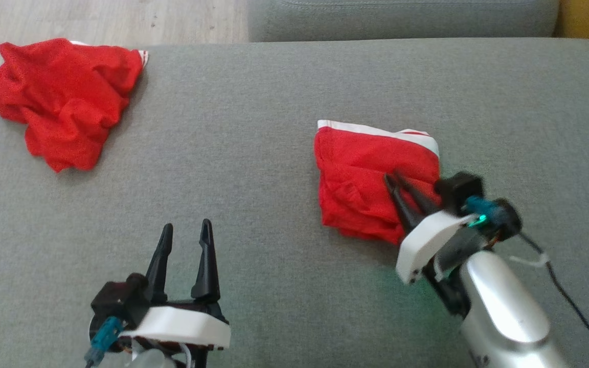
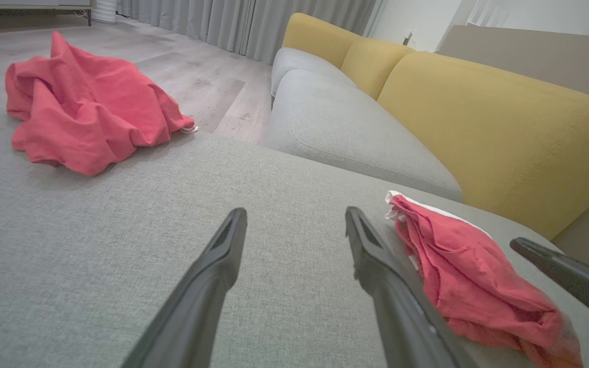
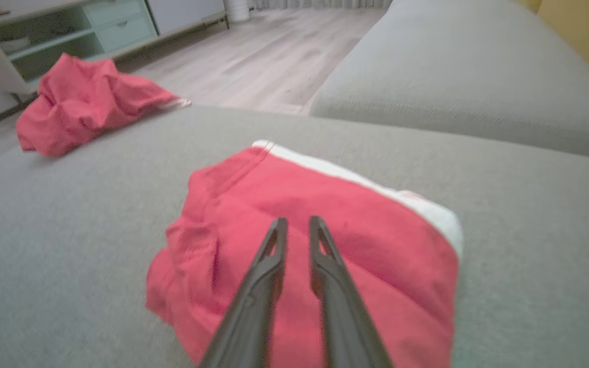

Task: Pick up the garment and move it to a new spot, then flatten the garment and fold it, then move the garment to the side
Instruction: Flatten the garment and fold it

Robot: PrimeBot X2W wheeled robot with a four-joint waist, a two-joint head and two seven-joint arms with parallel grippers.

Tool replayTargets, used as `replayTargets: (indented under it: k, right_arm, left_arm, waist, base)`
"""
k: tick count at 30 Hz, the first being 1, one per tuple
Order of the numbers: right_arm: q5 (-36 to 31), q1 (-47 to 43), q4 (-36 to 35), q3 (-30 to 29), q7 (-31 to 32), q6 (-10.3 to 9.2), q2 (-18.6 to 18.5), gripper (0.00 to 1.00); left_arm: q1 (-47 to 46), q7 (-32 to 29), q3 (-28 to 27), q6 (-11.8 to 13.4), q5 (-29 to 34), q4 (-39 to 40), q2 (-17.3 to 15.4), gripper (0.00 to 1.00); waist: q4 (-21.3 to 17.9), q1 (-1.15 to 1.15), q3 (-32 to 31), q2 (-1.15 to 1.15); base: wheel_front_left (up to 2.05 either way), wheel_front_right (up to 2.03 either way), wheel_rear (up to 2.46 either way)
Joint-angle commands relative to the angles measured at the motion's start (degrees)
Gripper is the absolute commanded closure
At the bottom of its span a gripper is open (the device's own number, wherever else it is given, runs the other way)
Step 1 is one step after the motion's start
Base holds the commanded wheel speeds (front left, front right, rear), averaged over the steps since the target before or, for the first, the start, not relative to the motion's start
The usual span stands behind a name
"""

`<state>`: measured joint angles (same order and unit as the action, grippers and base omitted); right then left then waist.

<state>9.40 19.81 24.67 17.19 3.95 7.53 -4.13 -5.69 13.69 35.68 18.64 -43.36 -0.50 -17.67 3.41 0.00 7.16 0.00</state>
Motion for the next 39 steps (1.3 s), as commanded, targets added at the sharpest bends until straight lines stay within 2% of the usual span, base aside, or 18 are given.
replayTargets:
  k: [1,4,13,18,20,21,22,23,25,39]
  right_arm:
    - [-0.56,1.45,-0.16,2.65,-0.59,-0.04,0.47,1.0]
    - [-0.86,2.61,3.68,6.45,-0.86,-0.04,0.47,1.0]
    - [3.92,5.36,10.45,19.61,-0.78,-0.04,0.81,1.0]
    - [6.42,6.96,10.19,21.21,-4.38,-0.04,0.26,1.0]
    - [6.85,7.34,9.18,20.43,-6.08,-0.04,0.05,0.82]
    - [6.88,7.37,8.49,19.91,-6.87,-0.04,-0.05,0.61]
    - [6.91,7.26,7.71,19.32,-7.51,-0.04,-0.14,0.52]
    - [6.96,7.01,6.75,18.59,-8.07,-0.04,-0.18,0.22]
    - [6.95,6.15,4.54,16.66,-8.94,-0.04,-0.3,0.0]
    - [1.02,-7.56,-11.19,-3.27,-7.53,-0.04,0.52,0.0]
  left_arm:
    - [-1.98,0.09,-1.43,-0.15,0.57,1.21,-0.37,0.0]
    - [-2.27,-0.01,-1.33,-0.16,0.59,1.0,-0.3,0.0]
    - [-2.13,0.15,-1.84,0.07,0.41,0.93,-0.45,0.0]
    - [-1.78,0.32,-2.64,0.37,0.28,1.06,-0.78,0.0]
    - [-1.64,0.43,-3.02,0.49,0.38,1.13,-1.01,0.0]
    - [-1.57,0.47,-3.23,0.55,0.43,1.12,-1.13,0.0]
    - [-1.49,0.51,-3.4,0.6,0.47,1.1,-1.25,0.0]
    - [-1.39,0.55,-3.6,0.66,0.47,1.08,-1.34,0.0]
    - [-1.15,0.62,-3.94,0.75,0.47,1.1,-1.55,0.0]
    - [0.64,0.89,-4.45,0.58,0.54,-0.08,-1.92,0.0]
  waist:
    - [0.51,0.0,0.14,0.0]
    - [1.42,0.0,0.28,0.0]
    - [3.02,0.0,0.45,0.0]
    - [2.17,0.0,-0.01,0.0]
    - [1.54,0.0,-0.41,0.0]
    - [1.17,0.0,-0.66,0.0]
    - [0.84,0.0,-0.94,0.0]
    - [0.46,0.0,-1.24,0.0]
    - [-0.2,0.0,-1.82,0.0]
    - [-3.09,0.0,-6.68,0.0]
  base:
    - [0.0,0.0,0.0]
    - [0.0,0.0,0.0]
    - [0.0,0.0,0.0]
    - [0.0,0.0,0.0]
    - [0.0,0.0,0.0]
    - [0.0,0.0,0.0]
    - [0.0,0.0,0.0]
    - [0.0,0.0,0.0]
    - [0.0,0.0,0.0]
    - [0.0,0.0,0.0]
